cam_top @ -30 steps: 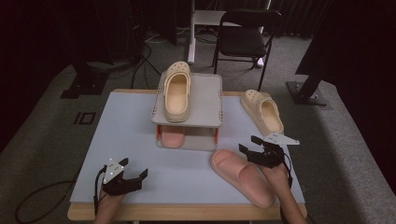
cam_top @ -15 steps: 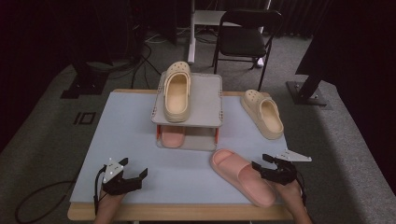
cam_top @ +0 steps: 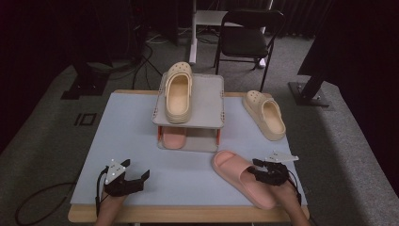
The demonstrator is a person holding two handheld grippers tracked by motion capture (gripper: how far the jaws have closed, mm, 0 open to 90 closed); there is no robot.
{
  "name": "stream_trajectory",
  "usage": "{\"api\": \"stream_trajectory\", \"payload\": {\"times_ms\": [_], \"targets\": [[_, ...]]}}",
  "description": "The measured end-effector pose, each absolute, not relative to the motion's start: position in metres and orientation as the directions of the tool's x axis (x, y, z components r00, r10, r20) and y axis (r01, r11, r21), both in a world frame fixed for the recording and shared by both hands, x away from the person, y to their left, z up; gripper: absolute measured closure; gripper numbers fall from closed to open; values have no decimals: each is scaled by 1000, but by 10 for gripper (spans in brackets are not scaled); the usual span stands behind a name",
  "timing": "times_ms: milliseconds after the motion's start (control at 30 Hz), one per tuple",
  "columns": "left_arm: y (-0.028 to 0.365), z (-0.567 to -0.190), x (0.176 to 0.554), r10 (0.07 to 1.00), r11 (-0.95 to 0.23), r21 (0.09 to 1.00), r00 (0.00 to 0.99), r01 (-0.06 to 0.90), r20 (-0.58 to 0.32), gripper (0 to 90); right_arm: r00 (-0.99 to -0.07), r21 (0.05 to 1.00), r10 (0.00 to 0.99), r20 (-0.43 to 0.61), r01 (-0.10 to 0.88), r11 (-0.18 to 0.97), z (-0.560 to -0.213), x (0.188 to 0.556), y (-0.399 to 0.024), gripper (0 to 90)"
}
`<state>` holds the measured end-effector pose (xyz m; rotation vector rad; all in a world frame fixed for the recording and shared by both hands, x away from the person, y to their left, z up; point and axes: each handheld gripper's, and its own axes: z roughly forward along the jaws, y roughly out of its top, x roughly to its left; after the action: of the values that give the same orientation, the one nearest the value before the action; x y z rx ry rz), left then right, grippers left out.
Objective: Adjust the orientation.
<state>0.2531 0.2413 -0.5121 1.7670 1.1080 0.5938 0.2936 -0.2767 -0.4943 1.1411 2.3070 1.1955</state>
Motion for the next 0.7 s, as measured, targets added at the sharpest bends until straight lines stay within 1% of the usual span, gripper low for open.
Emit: {"api": "stream_trajectory", "payload": {"times_ms": [67, 133, 267, 333, 367, 433, 567, 700], "targets": [[241, -512, 253, 877, -155, 892, 474, 424, -73, 86, -649, 793, 755, 93, 507, 338, -495, 296, -274, 586], [241, -512, 253, 877, -154, 893, 475, 424, -75, 86, -654, 793, 753, 72, 495, 355, -495, 297, -271, 629], [242, -512, 253, 878, -154, 892, 474, 424, -73, 86, -648, 795, 761, 40, 482, 369, -494, 296, -268, 682], [242, -512, 253, 878, -154, 892, 474, 424, -73, 86, -643, 796, 766, 27, 477, 372, -494, 295, -267, 682], [241, -512, 253, 877, -157, 892, 475, 424, -71, 86, -642, 802, 767, 6, 461, 380, -493, 294, -263, 731], [241, -512, 254, 877, -158, 892, 475, 423, -70, 86, -647, 803, 762, 8, 458, 380, -491, 294, -261, 755], [241, -512, 254, 876, -159, 892, 477, 422, -70, 86, -641, 821, 767, 8, 442, 361, -484, 297, -253, 766], [241, -512, 253, 876, -156, 893, 476, 421, -71, 86, -620, 824, 784, 12, 451, 344, -477, 303, -240, 772]]}}
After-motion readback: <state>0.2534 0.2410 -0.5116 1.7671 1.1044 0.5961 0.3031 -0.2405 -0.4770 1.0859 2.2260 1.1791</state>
